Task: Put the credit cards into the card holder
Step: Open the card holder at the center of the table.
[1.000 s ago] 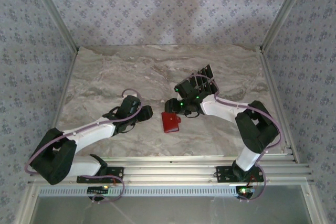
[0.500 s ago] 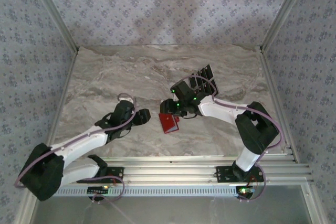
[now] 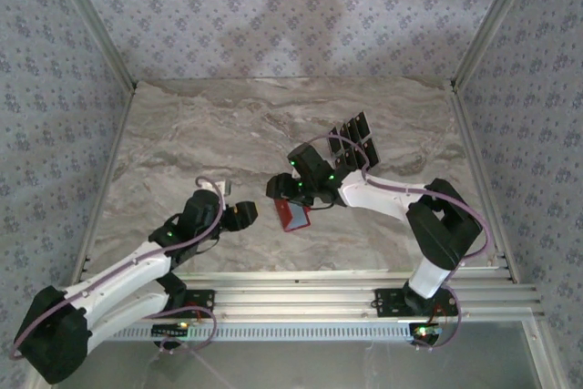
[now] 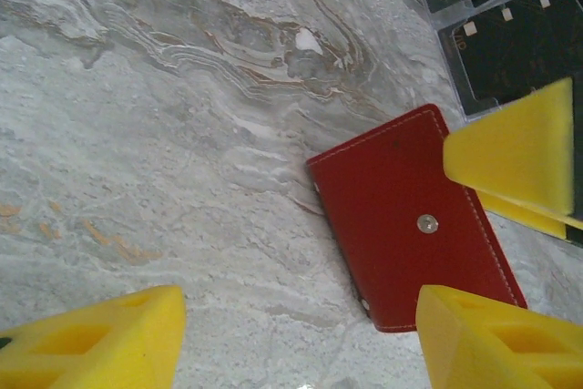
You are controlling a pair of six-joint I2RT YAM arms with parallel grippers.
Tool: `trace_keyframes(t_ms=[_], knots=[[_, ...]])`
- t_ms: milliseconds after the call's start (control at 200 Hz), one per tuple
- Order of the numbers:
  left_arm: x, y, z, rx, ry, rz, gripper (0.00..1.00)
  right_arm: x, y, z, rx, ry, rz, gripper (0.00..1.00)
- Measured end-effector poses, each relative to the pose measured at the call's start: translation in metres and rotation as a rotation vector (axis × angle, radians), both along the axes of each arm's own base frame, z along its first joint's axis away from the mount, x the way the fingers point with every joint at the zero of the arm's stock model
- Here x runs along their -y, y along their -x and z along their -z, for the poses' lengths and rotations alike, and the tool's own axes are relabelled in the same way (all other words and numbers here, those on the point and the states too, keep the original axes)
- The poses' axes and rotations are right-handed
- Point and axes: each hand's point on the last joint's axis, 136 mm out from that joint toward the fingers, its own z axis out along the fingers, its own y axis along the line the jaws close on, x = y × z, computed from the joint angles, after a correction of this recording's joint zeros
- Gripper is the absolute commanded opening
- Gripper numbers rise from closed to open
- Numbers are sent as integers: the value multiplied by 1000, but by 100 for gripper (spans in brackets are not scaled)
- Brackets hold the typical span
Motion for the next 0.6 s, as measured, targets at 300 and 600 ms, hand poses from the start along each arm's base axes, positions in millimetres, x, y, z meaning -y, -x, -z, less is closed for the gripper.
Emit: trace_keyframes(t_ms=[300, 600], knots=[[9, 7, -5, 7, 25, 44, 68, -9, -5, 1, -34, -48, 50, 59], [24, 12, 0, 2, 24, 97, 68, -19, -7, 4, -67, -82, 73, 59]])
